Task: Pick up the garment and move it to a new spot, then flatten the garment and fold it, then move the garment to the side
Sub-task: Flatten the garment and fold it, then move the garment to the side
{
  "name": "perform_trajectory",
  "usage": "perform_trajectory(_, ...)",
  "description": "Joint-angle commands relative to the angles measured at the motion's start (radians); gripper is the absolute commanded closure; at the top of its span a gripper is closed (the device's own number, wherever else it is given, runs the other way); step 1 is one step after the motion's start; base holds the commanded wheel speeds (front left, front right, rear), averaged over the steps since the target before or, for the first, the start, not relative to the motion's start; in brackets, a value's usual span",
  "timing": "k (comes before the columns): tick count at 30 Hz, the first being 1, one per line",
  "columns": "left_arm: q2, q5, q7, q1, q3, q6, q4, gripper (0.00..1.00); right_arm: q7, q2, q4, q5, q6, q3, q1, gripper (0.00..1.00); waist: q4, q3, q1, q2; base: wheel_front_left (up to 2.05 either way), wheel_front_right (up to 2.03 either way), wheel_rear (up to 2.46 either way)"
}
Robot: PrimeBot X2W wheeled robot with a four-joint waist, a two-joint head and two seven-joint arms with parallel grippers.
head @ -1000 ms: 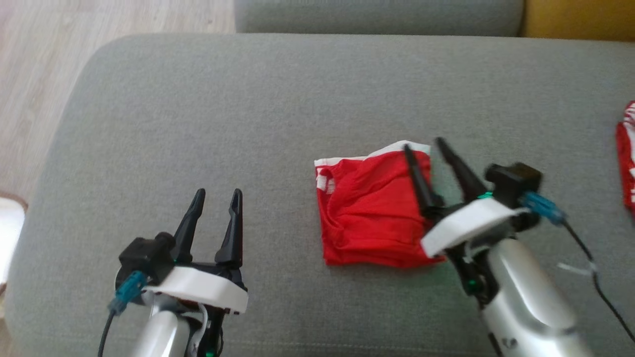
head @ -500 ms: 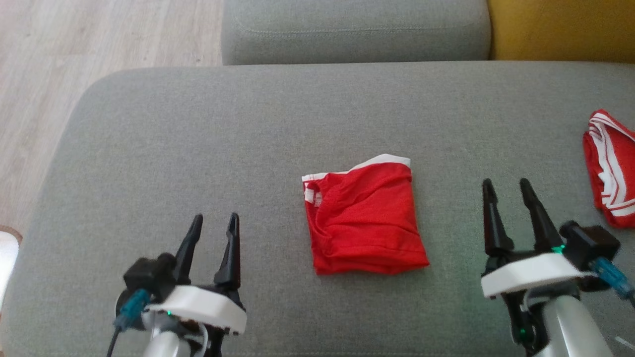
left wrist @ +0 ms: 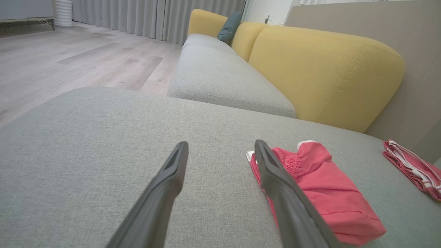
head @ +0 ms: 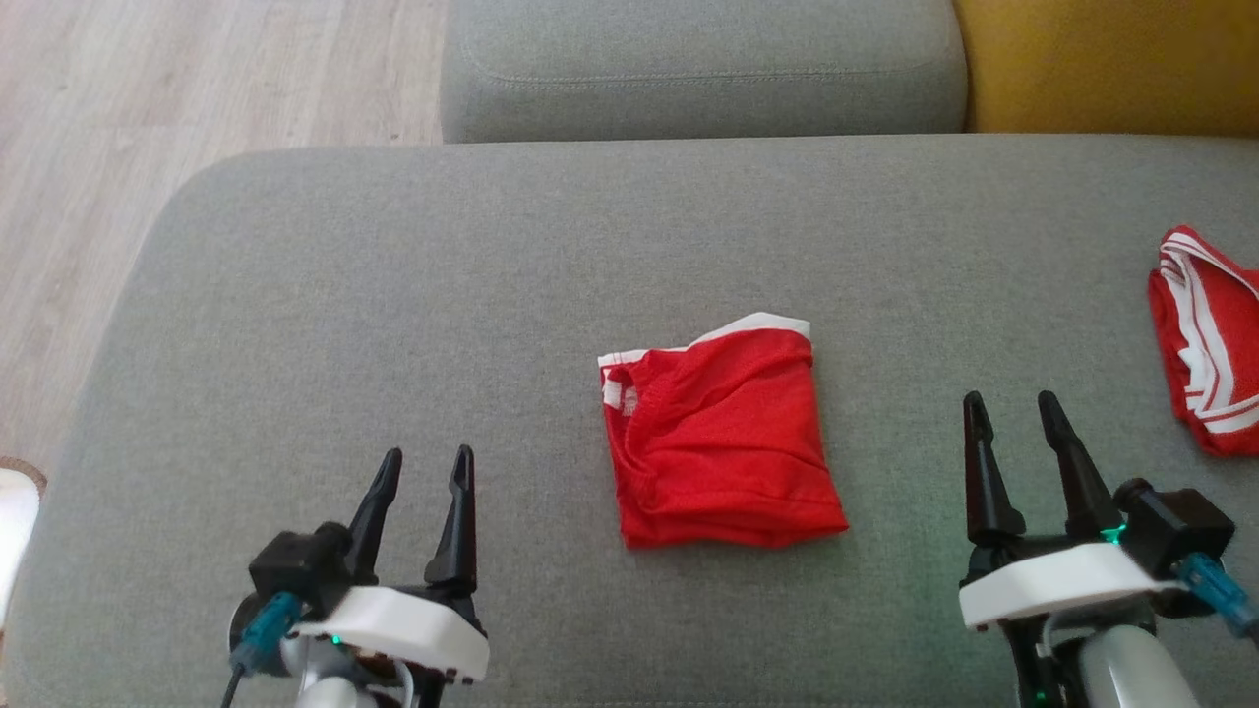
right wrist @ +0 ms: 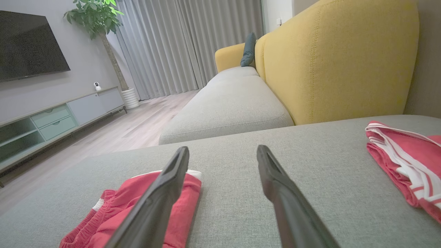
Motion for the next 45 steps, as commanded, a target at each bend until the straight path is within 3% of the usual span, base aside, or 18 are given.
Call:
perform_trajectory(1, 0.0, 0.012, -0.012, -0.033, 0.032, 0.005, -0.036, 0.0, -0.004, -0.003, -0.039, -0.006, 0.007, 0.027, -0.029, 0.0, 0.001, 0.001, 0.0, 0.0, 0.0, 0.0, 0.0)
perform_trajectory(18, 0.0, 0.016, -0.012, -0.038, 0.039, 0.01, -0.05, 0.0, 0.034, -0.003, -0.028, -0.038, 0.007, 0.032, -0.042, 0.0, 0.007, 0.02, 0.0, 0.0, 0.0, 0.0, 0.0)
perform_trajectory(21, 0.0, 0.017, -0.012, -0.044, 0.04, 0.011, -0.057, 0.0, 0.088, -0.003, -0.023, 0.042, 0.007, 0.063, -0.064, 0.0, 0.011, 0.039, 0.0, 0.0, 0.0, 0.0, 0.0)
perform_trajectory(27, -0.002, 0.009, -0.012, -0.066, 0.037, 0.014, -0.073, 0.0, 0.292, -0.003, -0.023, -0.001, 0.007, 0.072, -0.171, 0.0, 0.04, 0.112, 0.0, 0.0, 0.0, 0.0, 0.0)
perform_trajectory(33, -0.004, -0.006, -0.012, -0.094, 0.032, 0.017, -0.076, 0.0, 0.482, -0.008, 0.025, 0.064, 0.007, 0.058, -0.228, 0.0, 0.088, 0.175, 0.0, 0.0, 0.0, 0.0, 0.0)
perform_trajectory(44, -0.005, -0.034, -0.012, -0.12, 0.022, 0.033, -0.086, 0.0, 0.602, -0.042, 0.093, 0.123, 0.007, 0.063, -0.244, 0.0, 0.154, 0.23, 0.0, 0.0, 0.0, 0.0, 0.0)
perform_trajectory(45, -0.005, -0.035, -0.012, -0.121, 0.022, 0.035, -0.088, 0.0, 0.613, -0.044, 0.095, 0.133, 0.007, 0.071, -0.244, 0.29, 0.156, 0.232, 0.0, 0.0, 0.0, 0.0, 0.0)
